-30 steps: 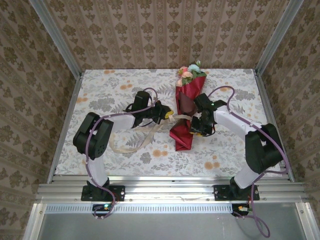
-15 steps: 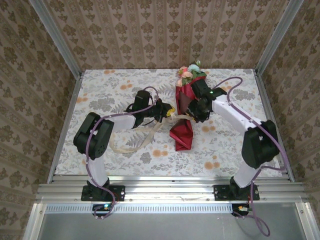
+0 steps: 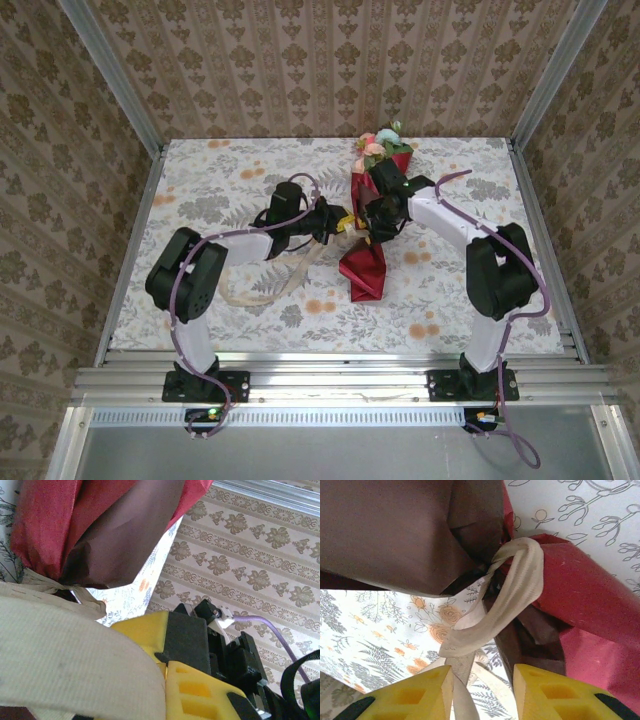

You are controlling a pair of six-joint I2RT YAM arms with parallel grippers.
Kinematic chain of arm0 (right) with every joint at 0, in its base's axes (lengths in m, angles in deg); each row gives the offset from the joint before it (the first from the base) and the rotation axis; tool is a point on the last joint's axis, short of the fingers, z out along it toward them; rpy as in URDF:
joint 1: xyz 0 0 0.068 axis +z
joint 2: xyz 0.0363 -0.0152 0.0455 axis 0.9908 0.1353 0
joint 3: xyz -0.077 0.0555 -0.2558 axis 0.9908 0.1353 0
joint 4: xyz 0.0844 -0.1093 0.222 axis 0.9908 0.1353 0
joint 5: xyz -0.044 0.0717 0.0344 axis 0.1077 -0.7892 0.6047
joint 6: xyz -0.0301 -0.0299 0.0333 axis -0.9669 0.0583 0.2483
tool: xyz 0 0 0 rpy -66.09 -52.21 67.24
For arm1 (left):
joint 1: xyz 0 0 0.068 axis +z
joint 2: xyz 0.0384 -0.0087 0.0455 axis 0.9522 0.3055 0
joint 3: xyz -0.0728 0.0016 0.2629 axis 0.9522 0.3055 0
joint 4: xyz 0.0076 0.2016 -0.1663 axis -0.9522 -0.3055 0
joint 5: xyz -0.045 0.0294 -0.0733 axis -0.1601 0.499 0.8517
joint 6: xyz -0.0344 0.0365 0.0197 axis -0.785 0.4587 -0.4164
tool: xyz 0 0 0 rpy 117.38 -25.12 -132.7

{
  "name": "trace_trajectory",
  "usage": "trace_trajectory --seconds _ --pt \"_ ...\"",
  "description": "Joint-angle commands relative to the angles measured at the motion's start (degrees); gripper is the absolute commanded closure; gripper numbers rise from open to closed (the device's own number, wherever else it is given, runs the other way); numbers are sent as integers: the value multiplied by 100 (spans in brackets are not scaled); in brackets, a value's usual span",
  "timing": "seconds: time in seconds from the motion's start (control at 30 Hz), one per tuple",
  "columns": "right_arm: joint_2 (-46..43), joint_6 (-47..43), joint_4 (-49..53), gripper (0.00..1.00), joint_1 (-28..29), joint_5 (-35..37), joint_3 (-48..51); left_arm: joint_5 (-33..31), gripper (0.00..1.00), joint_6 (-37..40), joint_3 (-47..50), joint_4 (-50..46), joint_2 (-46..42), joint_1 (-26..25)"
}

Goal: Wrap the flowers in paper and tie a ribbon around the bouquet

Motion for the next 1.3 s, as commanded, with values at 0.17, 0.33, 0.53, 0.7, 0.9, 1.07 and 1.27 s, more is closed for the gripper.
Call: trace_trajectory --seconds 0.17,0.33,0.53,0.7,0.9,1.07,1.27 --pt "401 653 -274 61 37 -140 -14 -156 100 -250 116 388 -228 -155" --pt "564 617 -242 61 13 -14 -128 -195 100 -266 161 397 -281 -193" --pt "548 503 -307 77 -89 159 -43 -235 100 -241 173 345 -360 -208" --pt "274 344 -252 99 -135 407 -62 -253 100 -266 140 344 -331 -233" --pt "-152 324 -323 100 -247 445 216 -253 100 -300 -17 401 -129 -224" --pt "-404 496 -637 100 -424 336 660 -435 100 -370 -138 466 15 -226" --pt "-570 721 -1353 100 -682 182 1115 -530 100 -460 -188 510 124 -209"
